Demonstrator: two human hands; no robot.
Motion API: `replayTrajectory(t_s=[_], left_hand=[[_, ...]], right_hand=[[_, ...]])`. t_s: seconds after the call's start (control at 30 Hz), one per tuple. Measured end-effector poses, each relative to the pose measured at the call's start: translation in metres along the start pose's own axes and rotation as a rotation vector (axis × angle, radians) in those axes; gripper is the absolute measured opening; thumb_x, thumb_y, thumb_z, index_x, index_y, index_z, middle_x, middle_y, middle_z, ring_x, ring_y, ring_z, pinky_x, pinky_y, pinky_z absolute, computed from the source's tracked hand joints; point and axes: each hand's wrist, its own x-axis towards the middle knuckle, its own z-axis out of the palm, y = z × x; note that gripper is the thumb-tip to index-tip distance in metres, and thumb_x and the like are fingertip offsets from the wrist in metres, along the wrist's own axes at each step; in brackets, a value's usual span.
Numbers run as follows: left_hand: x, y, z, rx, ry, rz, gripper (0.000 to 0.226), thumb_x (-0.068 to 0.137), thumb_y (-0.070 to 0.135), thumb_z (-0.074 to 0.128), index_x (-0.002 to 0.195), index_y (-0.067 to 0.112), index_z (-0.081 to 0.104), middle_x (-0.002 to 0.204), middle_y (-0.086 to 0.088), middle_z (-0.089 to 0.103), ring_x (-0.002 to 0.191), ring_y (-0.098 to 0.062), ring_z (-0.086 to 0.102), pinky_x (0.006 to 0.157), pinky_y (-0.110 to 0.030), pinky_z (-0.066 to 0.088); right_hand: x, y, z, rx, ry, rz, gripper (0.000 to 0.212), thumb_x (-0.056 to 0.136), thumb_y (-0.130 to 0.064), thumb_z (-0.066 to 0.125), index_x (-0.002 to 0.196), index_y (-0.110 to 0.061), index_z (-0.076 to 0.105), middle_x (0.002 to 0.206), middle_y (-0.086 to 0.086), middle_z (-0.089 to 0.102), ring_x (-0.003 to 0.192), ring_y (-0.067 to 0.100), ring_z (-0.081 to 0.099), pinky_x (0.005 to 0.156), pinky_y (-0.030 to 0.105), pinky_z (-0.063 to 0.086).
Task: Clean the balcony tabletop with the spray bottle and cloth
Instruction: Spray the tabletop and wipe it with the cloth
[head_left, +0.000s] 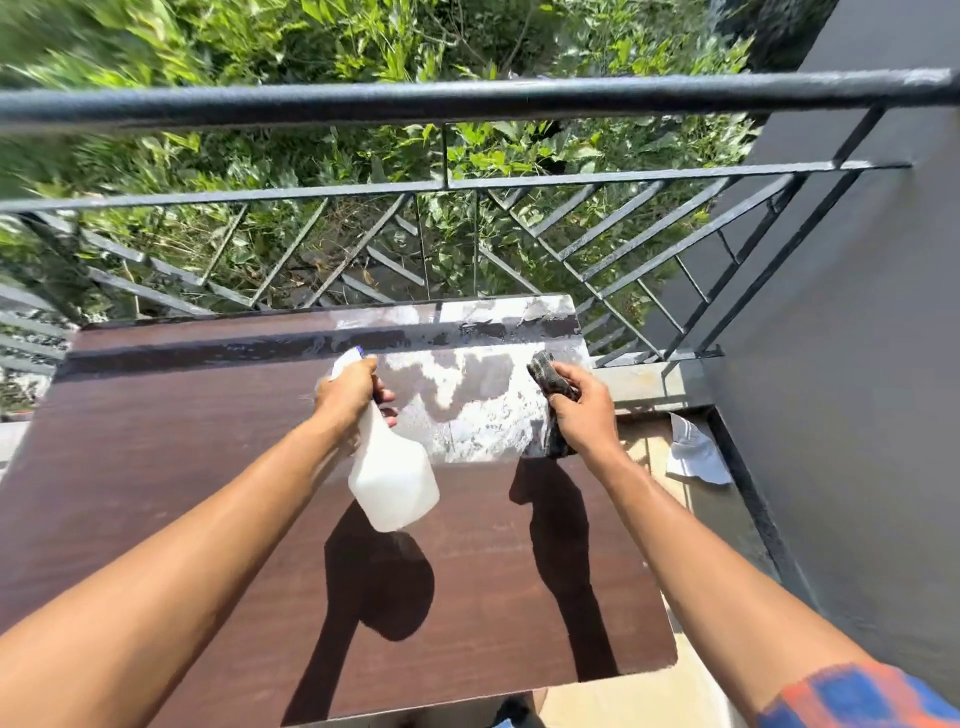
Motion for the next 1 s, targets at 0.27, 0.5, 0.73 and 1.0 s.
replayTrajectory(t_s=[0.27,0.5,0.73,1.0], left_hand=[[0.001,0.004,-0.051,0.05,0.034,-0.028,0.035,0.095,0.033,0.062,0.067,0.013,0.054,0.051,-0.006,0.054,0.056,-0.024,0.054,0.057,-0.035,0.051],[-0.001,-0.008,-0.053,0.075,-0.015,-0.042,0.04,0.099,0.035,0.054,0.063,0.02,0.042,0.05,-0.006,0.042,0.046,-0.02,0.045,0.048,-0.023,0.041],[-0.012,-0.017,-0.017,0.159,-0.177,-0.043,0.033,0.101,0.035,0.056,0.076,0.013,0.053,0.045,-0.002,0.059,0.066,-0.026,0.062,0.061,-0.037,0.055],[-0.027,-0.031,0.042,0.169,-0.331,-0.071,0.04,0.102,0.038,0.052,0.071,0.012,0.055,0.049,-0.001,0.057,0.072,-0.022,0.067,0.055,-0.034,0.056]], right_hand=[[-0.01,-0.019,0.047,0.007,-0.125,-0.021,0.053,0.081,0.001,0.055,0.123,-0.027,0.068,0.105,-0.008,0.071,0.092,0.013,0.066,0.078,0.023,0.049],[-0.019,-0.024,0.059,0.007,-0.148,-0.038,0.054,0.081,0.002,0.054,0.124,-0.027,0.069,0.102,-0.012,0.071,0.086,0.008,0.065,0.075,0.023,0.05],[-0.029,-0.005,0.03,-0.006,-0.075,0.012,0.057,0.074,-0.01,0.053,0.125,-0.03,0.068,0.111,-0.006,0.074,0.099,0.021,0.069,0.088,0.035,0.055],[-0.046,0.016,-0.014,-0.015,0.067,0.09,0.056,0.08,-0.001,0.056,0.127,-0.027,0.068,0.116,-0.008,0.072,0.105,0.009,0.065,0.091,0.02,0.048]])
